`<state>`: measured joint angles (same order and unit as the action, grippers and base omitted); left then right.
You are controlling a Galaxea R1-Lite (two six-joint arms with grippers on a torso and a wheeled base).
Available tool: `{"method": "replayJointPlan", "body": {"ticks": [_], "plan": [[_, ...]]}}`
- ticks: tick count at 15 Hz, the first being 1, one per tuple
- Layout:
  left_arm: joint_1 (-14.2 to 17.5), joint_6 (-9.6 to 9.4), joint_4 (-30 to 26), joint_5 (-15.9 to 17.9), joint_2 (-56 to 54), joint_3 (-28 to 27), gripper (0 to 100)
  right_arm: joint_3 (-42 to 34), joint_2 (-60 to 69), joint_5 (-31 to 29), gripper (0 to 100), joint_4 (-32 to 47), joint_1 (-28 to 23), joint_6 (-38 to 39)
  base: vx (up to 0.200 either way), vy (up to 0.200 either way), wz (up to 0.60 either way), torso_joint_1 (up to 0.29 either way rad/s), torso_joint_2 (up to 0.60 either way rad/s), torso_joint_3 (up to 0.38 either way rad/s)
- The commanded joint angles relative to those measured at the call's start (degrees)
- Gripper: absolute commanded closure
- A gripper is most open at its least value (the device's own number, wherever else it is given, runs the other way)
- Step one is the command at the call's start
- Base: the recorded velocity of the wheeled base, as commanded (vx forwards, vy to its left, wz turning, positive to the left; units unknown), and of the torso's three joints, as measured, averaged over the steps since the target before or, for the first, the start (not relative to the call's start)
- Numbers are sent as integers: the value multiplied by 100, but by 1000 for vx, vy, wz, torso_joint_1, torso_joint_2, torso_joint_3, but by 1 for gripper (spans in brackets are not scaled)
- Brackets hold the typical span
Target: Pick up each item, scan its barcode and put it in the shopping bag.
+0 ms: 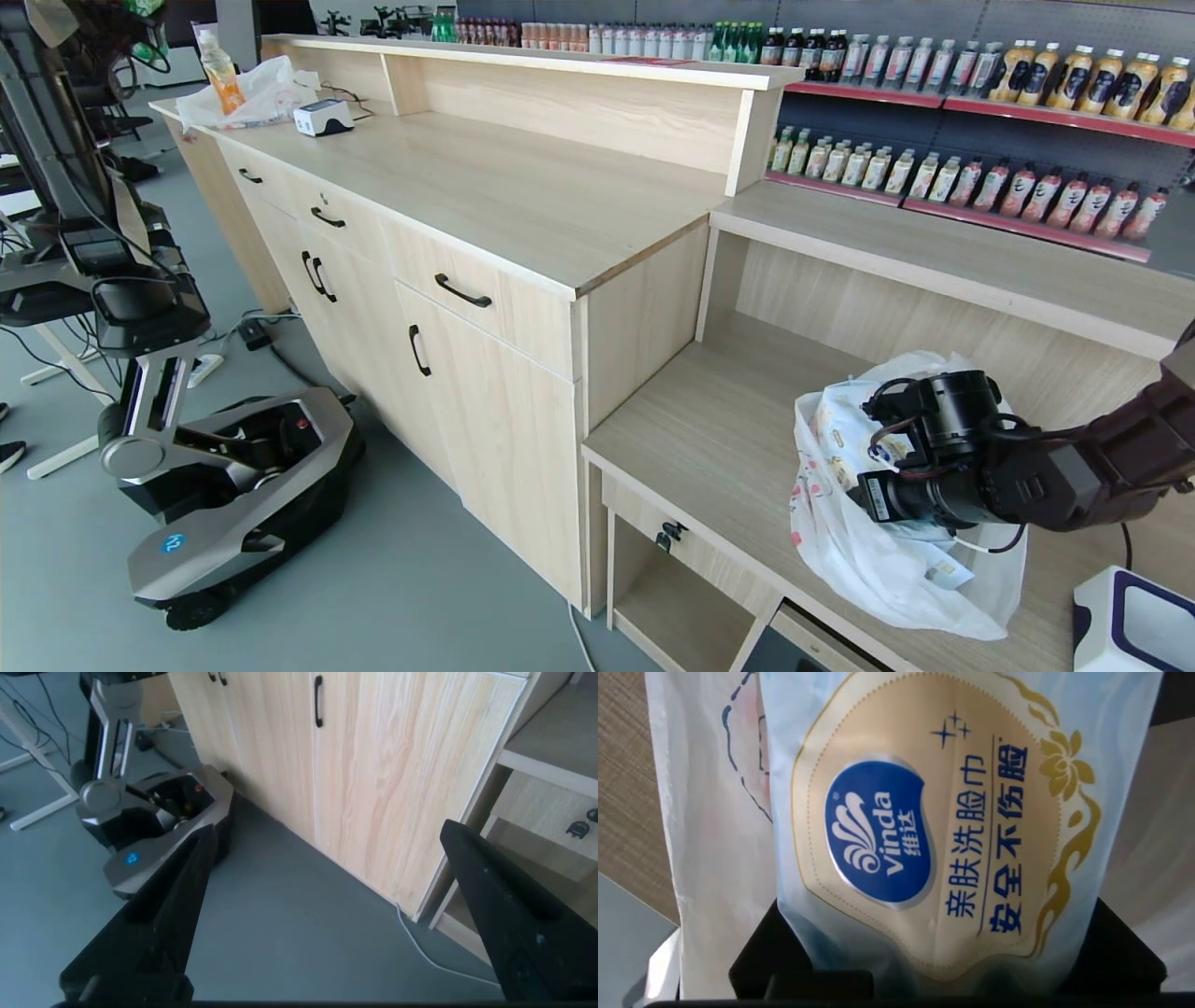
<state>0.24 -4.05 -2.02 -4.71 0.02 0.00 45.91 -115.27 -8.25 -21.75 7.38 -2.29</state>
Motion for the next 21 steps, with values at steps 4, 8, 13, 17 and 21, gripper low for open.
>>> {"method": "replayJointPlan", "body": {"ticks": [4, 8, 13, 17, 21], "plan": [[2, 0, 0, -4, -2, 0, 0, -3, -74, -1, 100, -5, -17, -8, 0, 0, 0, 0, 0, 0], [2, 0, 0, -4, 6, 0, 0, 6, -127, -1, 100, -5, -87, -8, 0, 0, 0, 0, 0, 0], [2, 0, 0, -4, -2, 0, 0, 50, -92, -1, 0, -31, -131, -34, 0, 0, 0, 0, 0, 0], [2, 0, 0, -4, -2, 0, 0, 32, 655, 272, 0, 13, -193, -492, 0, 0, 0, 0, 0, 0], [2, 0, 0, -4, 6, 0, 0, -47, 2158, 781, 0, 13, -140, -1010, 0, 0, 0, 0, 0, 0]]}}
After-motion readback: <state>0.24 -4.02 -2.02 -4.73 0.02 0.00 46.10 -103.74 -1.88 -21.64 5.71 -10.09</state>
